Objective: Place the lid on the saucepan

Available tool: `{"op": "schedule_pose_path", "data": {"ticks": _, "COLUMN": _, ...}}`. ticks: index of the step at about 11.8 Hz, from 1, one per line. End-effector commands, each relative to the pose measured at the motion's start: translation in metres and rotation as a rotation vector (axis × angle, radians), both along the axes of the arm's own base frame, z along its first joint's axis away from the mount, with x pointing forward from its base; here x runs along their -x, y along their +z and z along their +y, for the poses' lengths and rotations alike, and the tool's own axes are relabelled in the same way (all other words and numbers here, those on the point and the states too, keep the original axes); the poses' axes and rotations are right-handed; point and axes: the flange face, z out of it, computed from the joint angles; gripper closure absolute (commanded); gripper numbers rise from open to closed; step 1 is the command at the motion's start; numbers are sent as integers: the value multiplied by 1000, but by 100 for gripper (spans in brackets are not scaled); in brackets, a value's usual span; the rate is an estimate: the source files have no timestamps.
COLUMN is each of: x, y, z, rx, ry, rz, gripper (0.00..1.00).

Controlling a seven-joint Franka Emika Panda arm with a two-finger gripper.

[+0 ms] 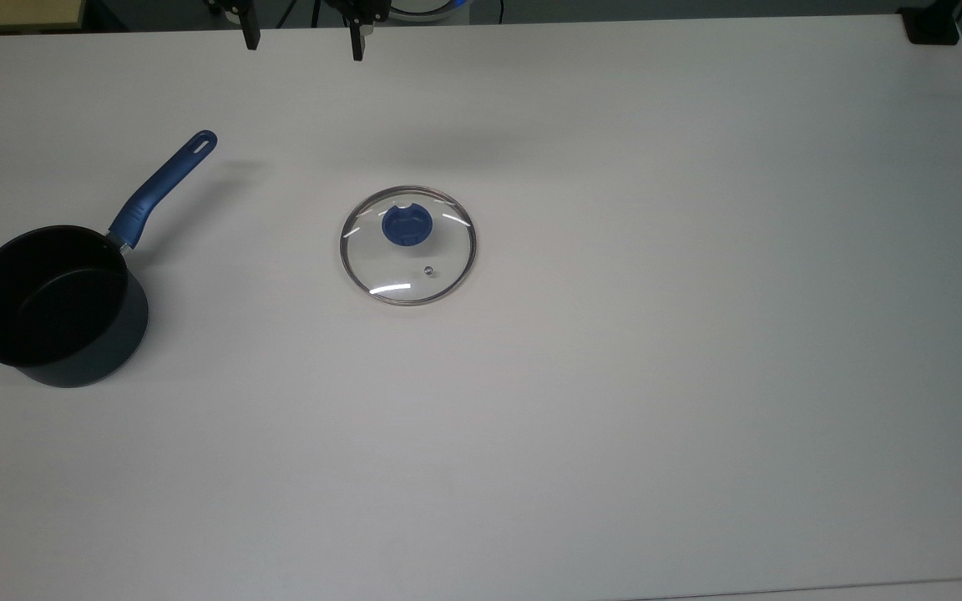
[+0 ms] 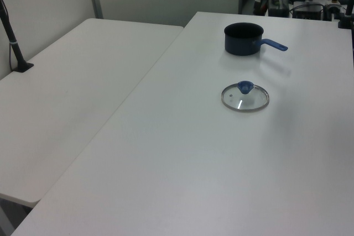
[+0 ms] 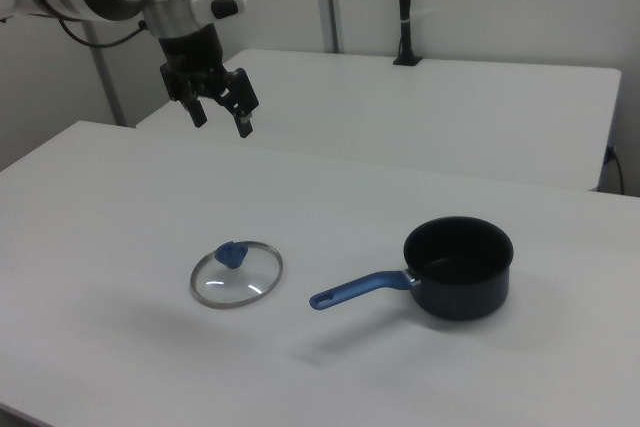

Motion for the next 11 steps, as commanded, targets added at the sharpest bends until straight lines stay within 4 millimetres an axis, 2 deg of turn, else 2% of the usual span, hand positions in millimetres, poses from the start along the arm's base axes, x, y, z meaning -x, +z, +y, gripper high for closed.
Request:
{"op": "schedule_pose_path", "data": {"ticks": 1, "x": 3, "y": 3, "z": 4, "rx": -1, "ry": 13, "rz": 28, "gripper": 0}}
{"op": "schedule_pose_path", "data": {"ticks": 6, "x": 5, "y": 1, "z": 5, "rx": -1, "ry": 23, "rz": 48, "gripper": 0}}
{"op": "schedule_pose_path", "data": {"ticks": 8, "x": 8, "y": -2, "z": 0, "rx": 16, "ry": 118, "rz": 76, "gripper": 0}}
{"op": "schedule_pose_path", "data": {"ticks": 9, "x": 7, "y": -14, "z": -10, "rx": 26, "ry": 269, "rz": 111, "gripper": 0}}
{"op": "schedule_pose_path", "data": {"ticks": 10, "x": 8, "y": -29, "z": -10, "rx": 26, "ry": 370, "rz": 157, "gripper": 0}}
{"op": "schedule_pose_path", "data": {"ticks": 11, "x": 5, "y": -51, "z": -8, "rx": 24, "ry": 357, "rz": 192, "gripper": 0}}
